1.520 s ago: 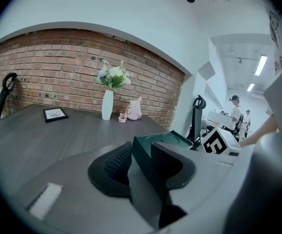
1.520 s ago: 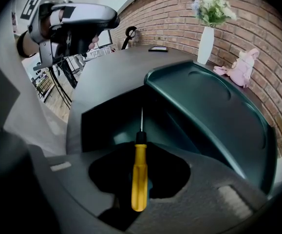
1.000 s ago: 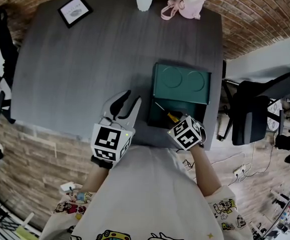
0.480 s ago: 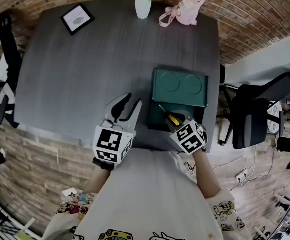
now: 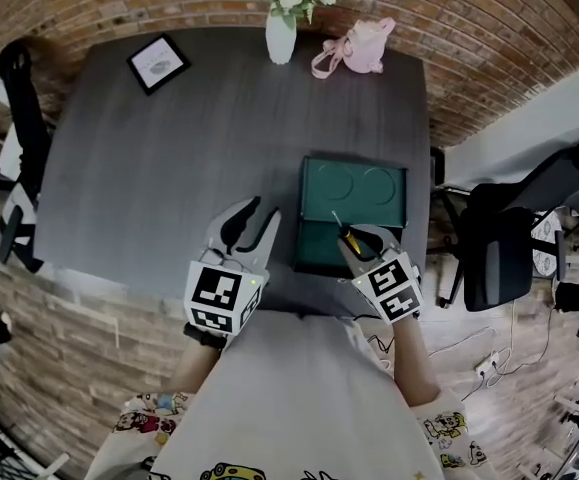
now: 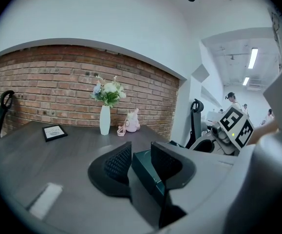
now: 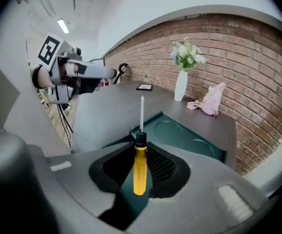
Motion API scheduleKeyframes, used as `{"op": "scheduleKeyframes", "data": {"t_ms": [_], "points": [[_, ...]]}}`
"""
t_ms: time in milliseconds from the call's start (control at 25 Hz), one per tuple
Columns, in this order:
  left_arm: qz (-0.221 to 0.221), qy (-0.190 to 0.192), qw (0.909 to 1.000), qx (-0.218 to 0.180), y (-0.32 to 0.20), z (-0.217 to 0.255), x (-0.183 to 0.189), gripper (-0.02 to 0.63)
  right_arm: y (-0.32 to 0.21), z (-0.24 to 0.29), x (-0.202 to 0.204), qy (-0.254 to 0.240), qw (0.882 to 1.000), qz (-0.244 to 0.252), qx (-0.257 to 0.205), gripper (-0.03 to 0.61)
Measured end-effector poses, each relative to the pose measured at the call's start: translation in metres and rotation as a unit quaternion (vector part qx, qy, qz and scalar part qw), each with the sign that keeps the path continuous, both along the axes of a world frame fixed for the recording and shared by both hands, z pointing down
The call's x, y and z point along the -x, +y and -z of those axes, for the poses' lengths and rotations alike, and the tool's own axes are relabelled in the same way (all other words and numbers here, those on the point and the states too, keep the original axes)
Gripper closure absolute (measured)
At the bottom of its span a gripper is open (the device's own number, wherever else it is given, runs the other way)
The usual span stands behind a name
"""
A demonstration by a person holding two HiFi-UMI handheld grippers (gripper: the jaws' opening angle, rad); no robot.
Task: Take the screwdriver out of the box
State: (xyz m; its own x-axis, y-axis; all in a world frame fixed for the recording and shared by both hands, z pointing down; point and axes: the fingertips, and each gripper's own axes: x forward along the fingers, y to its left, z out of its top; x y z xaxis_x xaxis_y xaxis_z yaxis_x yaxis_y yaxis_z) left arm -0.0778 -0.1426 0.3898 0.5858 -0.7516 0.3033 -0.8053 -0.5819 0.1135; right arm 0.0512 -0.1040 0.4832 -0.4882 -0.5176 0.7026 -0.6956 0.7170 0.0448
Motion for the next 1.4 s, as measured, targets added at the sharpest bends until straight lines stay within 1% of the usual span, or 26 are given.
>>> {"op": "scheduleKeyframes", "data": {"t_ms": [320,600,800,1080,1200,1400], "points": [[-0.013,0.001,0.9997,-0.022,0.003,0.017,-0.009,0.491,-0.013,0.057,-0.01,-0.045,0.996,-0.03,-0.069,0.497],[-0.021,0.006,0.9989,-0.041,0.009,0.032,-0.019,0.495,-0.011,0.097,-0.017,-0.107,0.984,-0.071,-0.12,0.497],[-0.023,0.011,0.9982,-0.055,0.016,0.043,-0.023,0.504,-0.003,0.116,-0.024,-0.14,0.976,-0.085,-0.144,0.497],[-0.017,0.026,0.9974,-0.064,0.024,0.055,-0.028,0.529,0.006,0.141,-0.041,-0.182,0.962,-0.107,-0.176,0.497],[-0.016,0.031,0.9972,-0.065,0.026,0.058,-0.03,0.55,0.009,0.147,-0.047,-0.196,0.957,-0.11,-0.182,0.497],[-0.014,0.035,0.9973,-0.063,0.029,0.06,-0.03,0.593,0.011,0.157,-0.055,-0.207,0.952,-0.122,-0.191,0.497]]}}
